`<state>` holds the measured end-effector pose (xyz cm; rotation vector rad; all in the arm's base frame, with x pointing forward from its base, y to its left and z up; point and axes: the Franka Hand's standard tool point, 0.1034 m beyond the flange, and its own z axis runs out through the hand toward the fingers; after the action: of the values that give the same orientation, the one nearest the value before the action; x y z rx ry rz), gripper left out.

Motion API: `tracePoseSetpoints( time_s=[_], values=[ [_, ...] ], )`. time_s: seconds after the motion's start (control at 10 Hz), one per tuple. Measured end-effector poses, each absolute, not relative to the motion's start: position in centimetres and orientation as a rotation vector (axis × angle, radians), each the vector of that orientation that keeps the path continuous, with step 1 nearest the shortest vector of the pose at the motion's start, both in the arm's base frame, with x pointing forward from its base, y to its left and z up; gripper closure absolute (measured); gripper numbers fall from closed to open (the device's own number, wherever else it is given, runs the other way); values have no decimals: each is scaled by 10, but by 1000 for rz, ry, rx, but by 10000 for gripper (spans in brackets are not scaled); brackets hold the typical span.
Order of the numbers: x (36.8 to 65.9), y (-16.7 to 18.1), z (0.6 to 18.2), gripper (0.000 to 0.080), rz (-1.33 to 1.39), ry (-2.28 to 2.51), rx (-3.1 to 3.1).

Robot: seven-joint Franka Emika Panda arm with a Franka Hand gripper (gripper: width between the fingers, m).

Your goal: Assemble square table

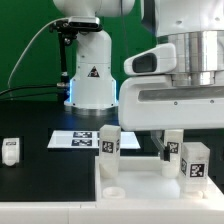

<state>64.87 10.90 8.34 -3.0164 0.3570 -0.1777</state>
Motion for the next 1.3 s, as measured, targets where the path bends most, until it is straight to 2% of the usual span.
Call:
tracePoseSetpoints(
  time_s=[0.1, 0.2, 0.3, 0.4, 0.5, 0.8, 1.1, 1.3],
  values=[
    [649, 108, 83, 150, -174, 431, -3003],
    [649, 107, 83, 239, -174, 428, -3005],
    [649, 108, 83, 239, -170, 495, -2990],
    [649, 108, 83, 407, -161, 639, -2957],
    [649, 105, 83, 511, -155, 741, -2934],
    [646, 101, 82, 511, -156, 1197, -2765],
    [640, 96, 80, 511, -85, 1884, -2283],
    [639, 96, 80, 511, -63, 1978, -2198]
  ],
)
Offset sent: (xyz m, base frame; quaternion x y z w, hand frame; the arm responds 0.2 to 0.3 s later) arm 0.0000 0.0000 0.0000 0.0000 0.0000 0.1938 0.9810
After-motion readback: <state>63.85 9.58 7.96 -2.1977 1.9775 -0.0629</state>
